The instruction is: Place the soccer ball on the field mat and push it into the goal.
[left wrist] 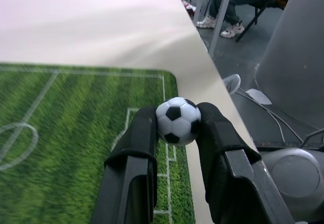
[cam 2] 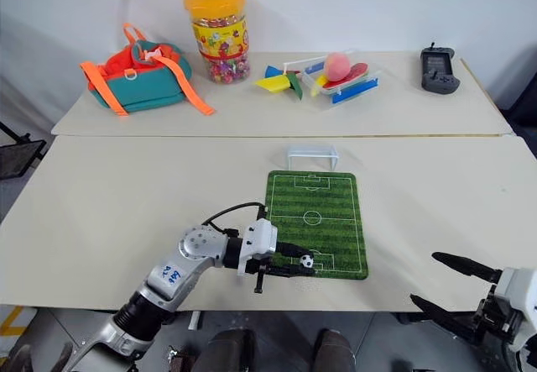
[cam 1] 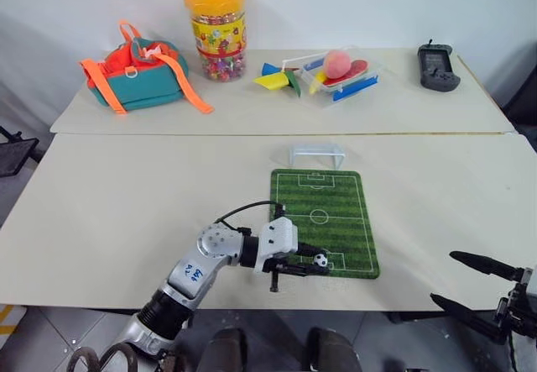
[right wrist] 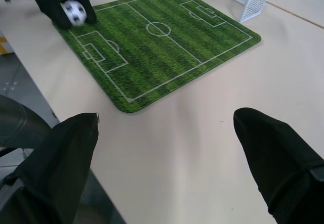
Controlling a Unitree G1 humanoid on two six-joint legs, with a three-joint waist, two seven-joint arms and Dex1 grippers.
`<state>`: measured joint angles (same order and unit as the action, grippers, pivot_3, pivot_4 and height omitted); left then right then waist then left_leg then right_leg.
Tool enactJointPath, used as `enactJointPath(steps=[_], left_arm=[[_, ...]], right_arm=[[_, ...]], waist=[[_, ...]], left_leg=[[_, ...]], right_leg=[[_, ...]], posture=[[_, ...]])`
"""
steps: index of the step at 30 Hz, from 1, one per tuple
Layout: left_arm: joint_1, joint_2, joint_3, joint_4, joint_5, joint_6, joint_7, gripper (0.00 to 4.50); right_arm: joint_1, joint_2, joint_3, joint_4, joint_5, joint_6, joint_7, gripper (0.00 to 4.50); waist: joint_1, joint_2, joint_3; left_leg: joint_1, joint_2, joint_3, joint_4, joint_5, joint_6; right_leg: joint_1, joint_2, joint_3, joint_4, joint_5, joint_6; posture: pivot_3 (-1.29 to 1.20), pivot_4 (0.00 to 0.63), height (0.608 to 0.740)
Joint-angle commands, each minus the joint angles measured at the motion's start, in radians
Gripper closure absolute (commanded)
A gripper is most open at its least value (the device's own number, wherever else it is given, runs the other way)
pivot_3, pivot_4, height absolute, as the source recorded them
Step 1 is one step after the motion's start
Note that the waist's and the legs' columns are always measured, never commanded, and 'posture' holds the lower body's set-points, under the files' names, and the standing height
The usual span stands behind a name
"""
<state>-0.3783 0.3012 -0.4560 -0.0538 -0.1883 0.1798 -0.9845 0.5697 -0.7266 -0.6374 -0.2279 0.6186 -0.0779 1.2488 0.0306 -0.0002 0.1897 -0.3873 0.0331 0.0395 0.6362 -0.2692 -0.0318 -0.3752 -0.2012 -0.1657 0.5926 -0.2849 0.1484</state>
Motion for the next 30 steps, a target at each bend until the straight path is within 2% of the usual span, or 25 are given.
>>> enactJointPath(steps=[1,9,25,30], left_arm=[[0.001,-0.022,-0.007,0.019,0.032,-0.033,0.028,3.64],[-0.005,-0.032,-0.024,0.094,0.091,-0.108,0.023,3.64],[-0.036,-0.070,-0.030,0.147,0.118,-0.135,0.015,3.64],[-0.038,-0.077,-0.023,0.143,0.117,-0.128,0.029,2.01]], right_arm=[[0.037,0.016,-0.053,-0.048,0.029,0.014,-0.011,0.00],[0.080,0.028,-0.089,-0.069,0.031,0.026,-0.011,0.00],[0.110,0.050,-0.104,-0.086,0.013,0.033,-0.044,0.00],[0.113,0.054,-0.104,-0.082,0.008,0.031,-0.049,0.00]], waist=[[0.001,0.000,0.000],[0.002,0.000,0.000],[0.021,0.000,0.000],[0.022,0.000,0.000]], left_leg=[[0.000,0.000,0.000,0.000,0.000,0.000],[0.000,0.000,0.000,0.001,-0.001,0.001],[0.000,0.000,0.001,0.002,-0.002,0.002],[-0.001,0.000,0.001,0.003,-0.002,0.002]], right_leg=[[0.000,0.000,0.000,0.000,0.000,0.000],[0.000,0.000,0.000,0.000,0.000,0.000],[0.000,0.000,0.001,0.000,0.000,0.000],[0.000,0.000,0.001,0.000,0.000,0.001]], posture=[[0.00,0.150,0.740],[0.00,0.150,0.740],[0.00,0.150,0.740],[0.00,0.150,0.740]])
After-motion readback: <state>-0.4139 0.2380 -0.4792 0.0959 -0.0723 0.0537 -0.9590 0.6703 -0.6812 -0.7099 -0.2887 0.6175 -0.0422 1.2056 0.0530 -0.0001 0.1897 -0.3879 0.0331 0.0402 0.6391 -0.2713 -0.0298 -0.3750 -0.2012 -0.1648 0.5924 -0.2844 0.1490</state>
